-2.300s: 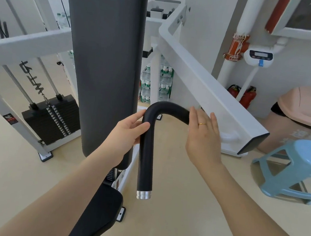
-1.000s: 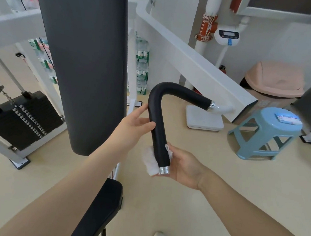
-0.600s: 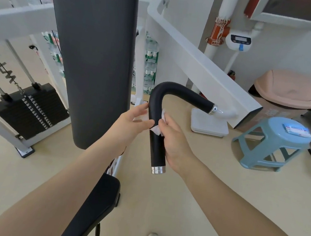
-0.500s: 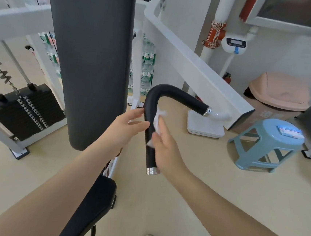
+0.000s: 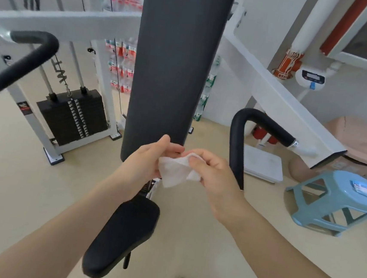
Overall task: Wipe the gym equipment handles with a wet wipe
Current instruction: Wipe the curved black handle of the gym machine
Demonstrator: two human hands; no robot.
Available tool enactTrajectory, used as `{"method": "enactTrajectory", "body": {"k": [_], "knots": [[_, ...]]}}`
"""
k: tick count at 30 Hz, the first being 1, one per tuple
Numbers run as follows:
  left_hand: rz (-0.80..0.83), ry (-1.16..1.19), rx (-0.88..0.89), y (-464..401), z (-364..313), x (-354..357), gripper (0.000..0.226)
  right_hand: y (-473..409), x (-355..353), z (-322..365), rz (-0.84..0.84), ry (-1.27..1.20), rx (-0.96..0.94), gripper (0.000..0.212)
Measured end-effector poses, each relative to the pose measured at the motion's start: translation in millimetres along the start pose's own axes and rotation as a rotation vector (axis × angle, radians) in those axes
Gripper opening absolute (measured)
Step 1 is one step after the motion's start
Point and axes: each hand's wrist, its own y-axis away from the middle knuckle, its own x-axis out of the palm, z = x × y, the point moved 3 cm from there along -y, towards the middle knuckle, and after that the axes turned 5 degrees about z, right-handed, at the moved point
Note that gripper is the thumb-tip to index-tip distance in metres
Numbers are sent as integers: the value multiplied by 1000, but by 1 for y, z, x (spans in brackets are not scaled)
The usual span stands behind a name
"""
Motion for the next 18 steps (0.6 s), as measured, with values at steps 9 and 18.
{"method": "enactTrajectory", "body": {"k": [9, 18], "knots": [[-118, -85, -13, 120, 2, -170, 17, -13, 181, 2, 132, -306, 257, 35], [-67, -119, 36, 131, -21, -275, 29, -60, 279, 32, 346, 146, 66, 28]]}}
